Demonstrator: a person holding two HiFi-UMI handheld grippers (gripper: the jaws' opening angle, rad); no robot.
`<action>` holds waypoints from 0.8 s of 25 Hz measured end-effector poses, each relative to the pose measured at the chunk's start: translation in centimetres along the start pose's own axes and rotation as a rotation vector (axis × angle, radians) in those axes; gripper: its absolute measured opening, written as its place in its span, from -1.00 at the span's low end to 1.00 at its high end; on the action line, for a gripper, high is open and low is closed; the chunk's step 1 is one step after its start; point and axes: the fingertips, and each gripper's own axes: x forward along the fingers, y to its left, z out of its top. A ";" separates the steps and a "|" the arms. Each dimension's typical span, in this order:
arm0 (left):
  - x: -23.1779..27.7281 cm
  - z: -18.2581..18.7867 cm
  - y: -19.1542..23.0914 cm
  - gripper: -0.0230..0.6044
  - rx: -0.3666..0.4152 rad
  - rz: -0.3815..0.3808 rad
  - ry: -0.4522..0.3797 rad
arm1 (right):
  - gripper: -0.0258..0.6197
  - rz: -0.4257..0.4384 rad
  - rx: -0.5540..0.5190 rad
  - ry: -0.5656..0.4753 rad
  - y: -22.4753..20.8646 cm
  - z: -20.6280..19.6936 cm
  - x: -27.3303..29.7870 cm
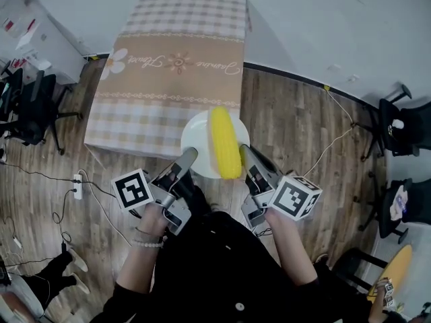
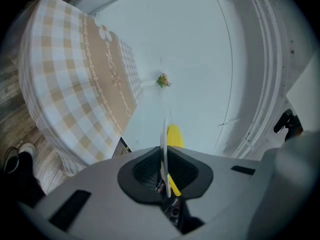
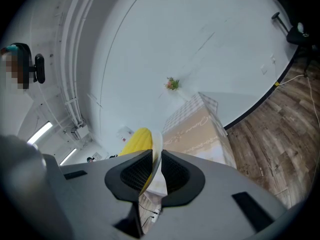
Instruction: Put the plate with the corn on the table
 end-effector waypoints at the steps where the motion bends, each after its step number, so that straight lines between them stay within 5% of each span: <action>1: 0.3 0.5 0.2 -0.81 0.001 0.001 0.007 | -0.66 -0.006 0.002 -0.002 -0.1 0.2 0.5; 20: 5.0 8.8 4.2 -0.82 0.004 0.009 0.145 | -0.67 -0.117 0.041 -0.044 -2.7 2.0 8.8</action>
